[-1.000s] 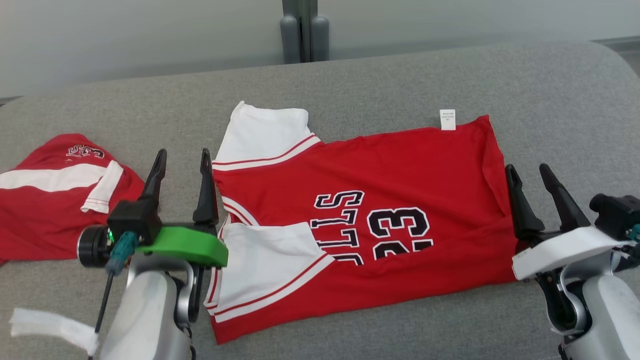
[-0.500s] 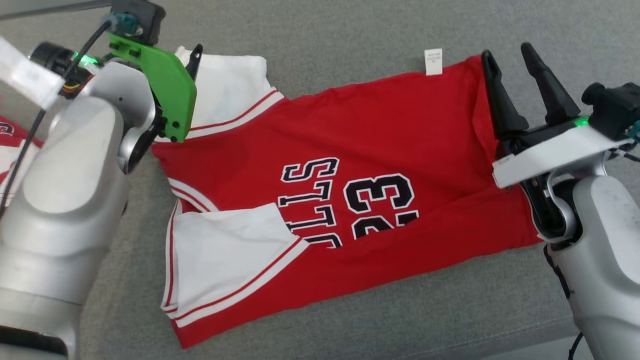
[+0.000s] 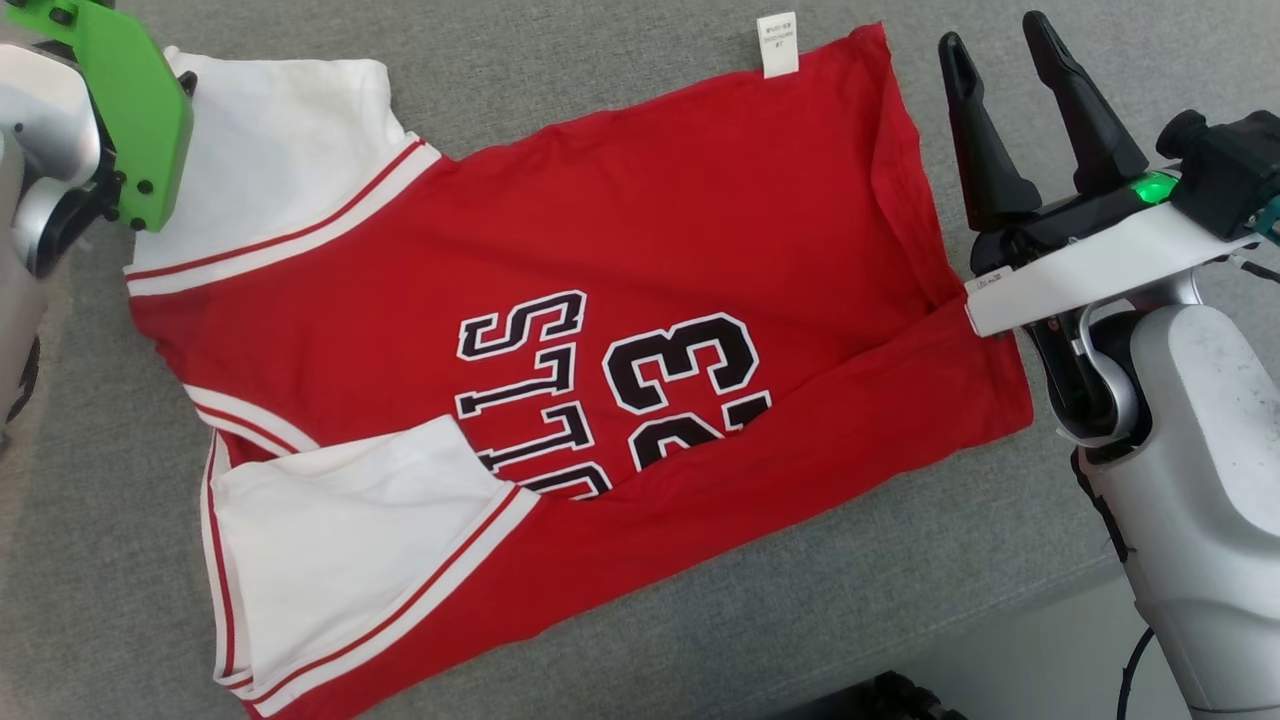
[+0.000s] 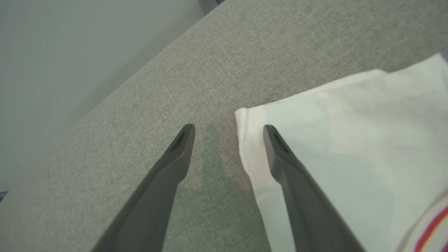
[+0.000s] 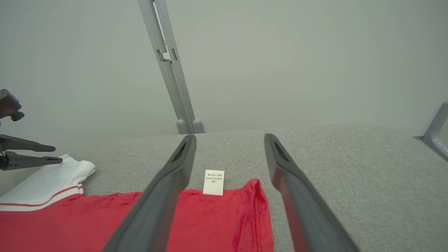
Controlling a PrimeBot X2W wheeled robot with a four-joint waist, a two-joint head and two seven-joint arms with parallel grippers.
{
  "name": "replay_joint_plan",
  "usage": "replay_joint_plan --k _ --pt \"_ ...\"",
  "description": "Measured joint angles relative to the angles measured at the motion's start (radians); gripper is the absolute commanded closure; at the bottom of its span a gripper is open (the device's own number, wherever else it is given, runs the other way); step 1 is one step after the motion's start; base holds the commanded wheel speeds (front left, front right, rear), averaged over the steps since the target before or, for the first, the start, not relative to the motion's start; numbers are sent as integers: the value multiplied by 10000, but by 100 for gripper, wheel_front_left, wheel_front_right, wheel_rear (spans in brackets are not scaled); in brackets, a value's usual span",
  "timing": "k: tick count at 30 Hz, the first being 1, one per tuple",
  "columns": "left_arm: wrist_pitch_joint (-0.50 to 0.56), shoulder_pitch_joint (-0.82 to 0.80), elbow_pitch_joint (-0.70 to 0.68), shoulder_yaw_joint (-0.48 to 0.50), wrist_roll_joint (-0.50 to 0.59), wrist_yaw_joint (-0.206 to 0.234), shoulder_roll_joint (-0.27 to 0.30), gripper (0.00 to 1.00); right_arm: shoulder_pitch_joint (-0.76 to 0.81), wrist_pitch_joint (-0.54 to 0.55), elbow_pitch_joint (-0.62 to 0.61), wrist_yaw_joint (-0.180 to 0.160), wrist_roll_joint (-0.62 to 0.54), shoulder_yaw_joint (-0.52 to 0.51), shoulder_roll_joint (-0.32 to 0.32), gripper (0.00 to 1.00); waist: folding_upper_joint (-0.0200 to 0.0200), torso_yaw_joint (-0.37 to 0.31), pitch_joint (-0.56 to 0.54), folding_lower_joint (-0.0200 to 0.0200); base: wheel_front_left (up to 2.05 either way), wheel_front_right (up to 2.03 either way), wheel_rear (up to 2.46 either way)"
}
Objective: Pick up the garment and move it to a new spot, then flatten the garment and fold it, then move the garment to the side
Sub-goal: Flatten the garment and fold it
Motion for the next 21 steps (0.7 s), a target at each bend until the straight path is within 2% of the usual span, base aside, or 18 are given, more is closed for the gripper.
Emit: replay_joint_plan --k 9,10,11,12,16,21 --pt "38 -531 826 -522 -568 0 -21 0 1 -59 44 0 -19 -36 -31 0 0 -319 326 0 0 0 0" --pt "171 -546 911 -581 -685 0 -42 18 0 -59 56 0 -29 -44 -36 0 0 -311 323 0 0 0 0" --pt "290 -551 920 -656 -861 4 -81 69 -1 -58 71 0 -50 -54 -38 0 0 -298 317 0 0 0 0" --pt "353 -552 918 -694 -978 4 -105 100 -1 -58 88 0 -67 -61 -42 0 0 -283 309 0 0 0 0" --pt "215 -538 855 -874 -1429 2 -313 100 -37 -10 222 0 -98 -128 -136 0 0 -148 223 0 0 0 0" --pt "-988 -416 815 -867 -1618 2 -621 100 -161 221 604 0 -88 -169 -439 0 0 124 -45 0 0 0 0"
